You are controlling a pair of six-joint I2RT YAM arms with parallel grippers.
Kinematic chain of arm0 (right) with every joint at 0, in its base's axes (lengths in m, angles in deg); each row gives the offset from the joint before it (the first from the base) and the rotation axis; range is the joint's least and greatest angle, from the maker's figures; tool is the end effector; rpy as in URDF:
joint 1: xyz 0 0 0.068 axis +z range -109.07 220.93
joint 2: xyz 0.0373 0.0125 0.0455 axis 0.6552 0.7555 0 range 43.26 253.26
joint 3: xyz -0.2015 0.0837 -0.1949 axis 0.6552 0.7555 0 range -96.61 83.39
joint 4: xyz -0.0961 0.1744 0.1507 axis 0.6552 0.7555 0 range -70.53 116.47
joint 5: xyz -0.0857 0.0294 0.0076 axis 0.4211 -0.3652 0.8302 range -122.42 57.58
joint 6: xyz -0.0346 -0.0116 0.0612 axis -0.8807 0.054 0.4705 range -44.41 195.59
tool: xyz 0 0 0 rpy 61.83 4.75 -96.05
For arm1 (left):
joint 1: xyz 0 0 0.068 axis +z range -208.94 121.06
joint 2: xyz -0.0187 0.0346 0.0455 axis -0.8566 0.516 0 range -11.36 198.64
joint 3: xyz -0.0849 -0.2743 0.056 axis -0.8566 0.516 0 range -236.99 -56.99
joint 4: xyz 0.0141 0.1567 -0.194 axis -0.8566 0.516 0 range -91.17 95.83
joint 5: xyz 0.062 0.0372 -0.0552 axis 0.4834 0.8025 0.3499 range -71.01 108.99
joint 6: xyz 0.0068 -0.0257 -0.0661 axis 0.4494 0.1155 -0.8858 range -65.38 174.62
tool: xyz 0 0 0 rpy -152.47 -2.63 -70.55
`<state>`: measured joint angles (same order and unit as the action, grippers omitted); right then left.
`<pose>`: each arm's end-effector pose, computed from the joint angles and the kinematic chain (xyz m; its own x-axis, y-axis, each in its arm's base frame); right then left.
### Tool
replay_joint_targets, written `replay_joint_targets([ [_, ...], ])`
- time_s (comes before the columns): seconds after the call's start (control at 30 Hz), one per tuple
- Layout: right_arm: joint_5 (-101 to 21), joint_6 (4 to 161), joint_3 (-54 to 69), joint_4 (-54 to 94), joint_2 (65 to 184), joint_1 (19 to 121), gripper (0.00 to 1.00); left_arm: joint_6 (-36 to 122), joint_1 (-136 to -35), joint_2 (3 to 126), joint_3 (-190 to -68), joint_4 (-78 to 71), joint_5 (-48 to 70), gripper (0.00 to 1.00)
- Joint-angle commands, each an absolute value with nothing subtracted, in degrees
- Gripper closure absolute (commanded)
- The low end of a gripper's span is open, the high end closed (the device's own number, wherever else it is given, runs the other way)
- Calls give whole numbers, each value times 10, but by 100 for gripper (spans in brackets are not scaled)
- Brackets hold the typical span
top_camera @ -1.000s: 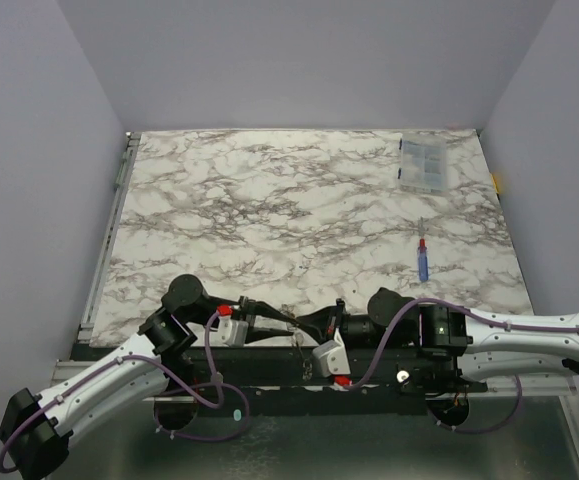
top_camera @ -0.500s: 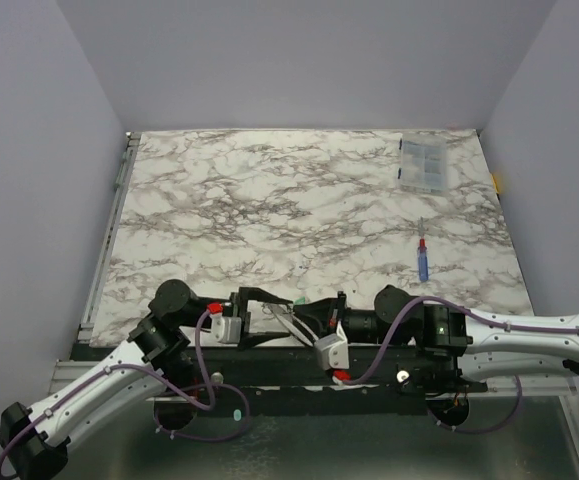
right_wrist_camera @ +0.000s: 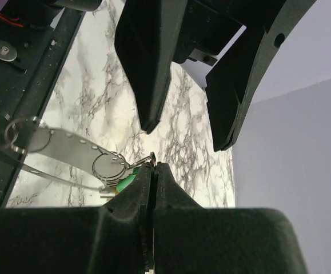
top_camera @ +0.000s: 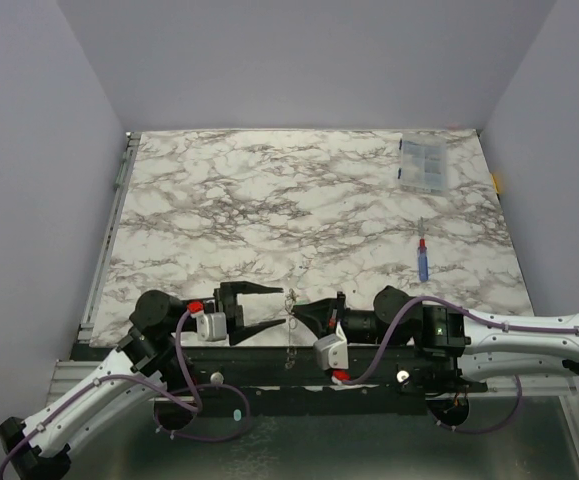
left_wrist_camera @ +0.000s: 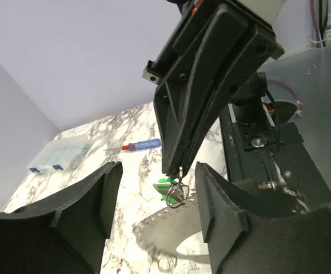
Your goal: Put the keys on the keyring
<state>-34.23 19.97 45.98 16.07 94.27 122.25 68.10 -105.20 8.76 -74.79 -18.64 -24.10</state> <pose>0.0302 0.2094 0.3147 0.8042 -0.1981 -0.5604 -0.5827 -0.0765 -0.8091 0.0405 -0.1004 0.2924 0.4050 -0.1770 -0.8970 0.9143 0.0717 0.3986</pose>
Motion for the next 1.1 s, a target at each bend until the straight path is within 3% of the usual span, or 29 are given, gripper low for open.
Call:
replay_joint_targets([
  [0.0,-308,190,453,130,940,1225,99,677,-1056,50,-753,-173,-186,44],
  [0.2,-278,185,452,111,936,1225,99,631,-1056,-20,-707,-196,-126,58],
  [0.37,-261,184,451,99,943,1224,99,572,-1056,-55,-693,-219,-75,59],
  [0.53,-252,190,449,95,951,1224,99,594,-1056,-28,-698,-220,-100,57],
  [0.8,-231,224,436,95,955,1224,99,648,-1056,77,-723,-238,-172,66],
  [1.07,-218,235,430,96,959,1225,99,641,-1060,103,-716,-274,-159,67],
])
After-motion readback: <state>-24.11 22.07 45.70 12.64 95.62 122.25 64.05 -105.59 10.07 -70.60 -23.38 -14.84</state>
